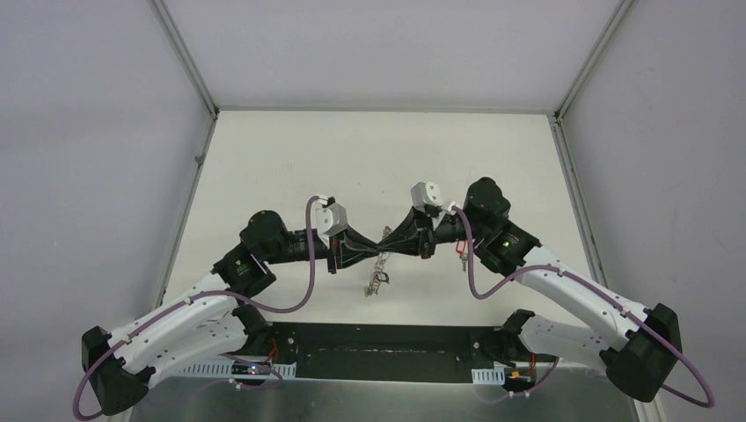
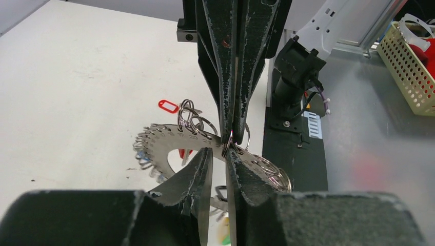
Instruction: Put the keys on the keyring
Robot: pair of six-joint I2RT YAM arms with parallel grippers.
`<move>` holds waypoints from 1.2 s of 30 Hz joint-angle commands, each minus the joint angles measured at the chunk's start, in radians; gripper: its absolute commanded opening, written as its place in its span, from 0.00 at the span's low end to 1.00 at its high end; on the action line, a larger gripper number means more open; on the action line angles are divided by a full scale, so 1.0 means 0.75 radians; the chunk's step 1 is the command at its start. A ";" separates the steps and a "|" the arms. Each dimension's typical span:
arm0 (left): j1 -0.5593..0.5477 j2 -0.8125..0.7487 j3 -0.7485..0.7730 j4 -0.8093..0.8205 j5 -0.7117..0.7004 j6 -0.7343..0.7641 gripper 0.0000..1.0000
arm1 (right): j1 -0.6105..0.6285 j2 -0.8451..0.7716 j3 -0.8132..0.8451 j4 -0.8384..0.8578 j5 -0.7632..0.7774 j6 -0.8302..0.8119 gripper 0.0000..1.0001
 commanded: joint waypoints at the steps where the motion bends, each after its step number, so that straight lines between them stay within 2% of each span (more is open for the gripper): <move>1: -0.010 0.005 0.073 0.023 -0.098 -0.071 0.18 | 0.010 -0.015 0.046 0.007 -0.012 -0.048 0.00; 4: -0.011 -0.002 0.078 0.016 -0.117 -0.100 0.16 | 0.011 -0.016 0.048 -0.015 -0.001 -0.053 0.00; 7: -0.010 -0.007 0.083 0.011 -0.120 -0.109 0.02 | 0.012 -0.014 0.048 -0.019 0.003 -0.048 0.00; 8: -0.011 -0.009 0.084 0.010 -0.119 -0.109 0.00 | 0.012 -0.012 0.048 -0.019 0.008 -0.045 0.00; 16: -0.011 -0.031 0.074 0.003 -0.121 -0.114 0.00 | 0.011 -0.005 0.067 -0.029 0.034 -0.038 0.00; 17: -0.010 -0.037 0.069 0.003 -0.121 -0.111 0.00 | 0.012 -0.005 0.072 -0.036 0.033 -0.039 0.06; 20: -0.011 -0.051 0.061 -0.001 -0.121 -0.099 0.00 | 0.012 -0.025 0.079 -0.039 0.061 -0.037 0.42; 21: -0.010 -0.058 0.058 -0.006 -0.125 -0.095 0.00 | 0.012 -0.036 0.078 -0.039 0.082 -0.038 0.51; 24: -0.011 -0.084 0.052 -0.024 -0.139 -0.074 0.00 | 0.011 -0.078 0.064 -0.048 0.131 -0.065 0.70; 30: -0.011 -0.146 0.044 -0.046 -0.099 0.035 0.00 | 0.010 -0.183 0.030 -0.145 0.191 -0.141 0.81; 36: -0.011 -0.252 0.002 -0.050 0.050 0.356 0.00 | 0.010 -0.288 -0.015 -0.205 0.238 -0.181 0.85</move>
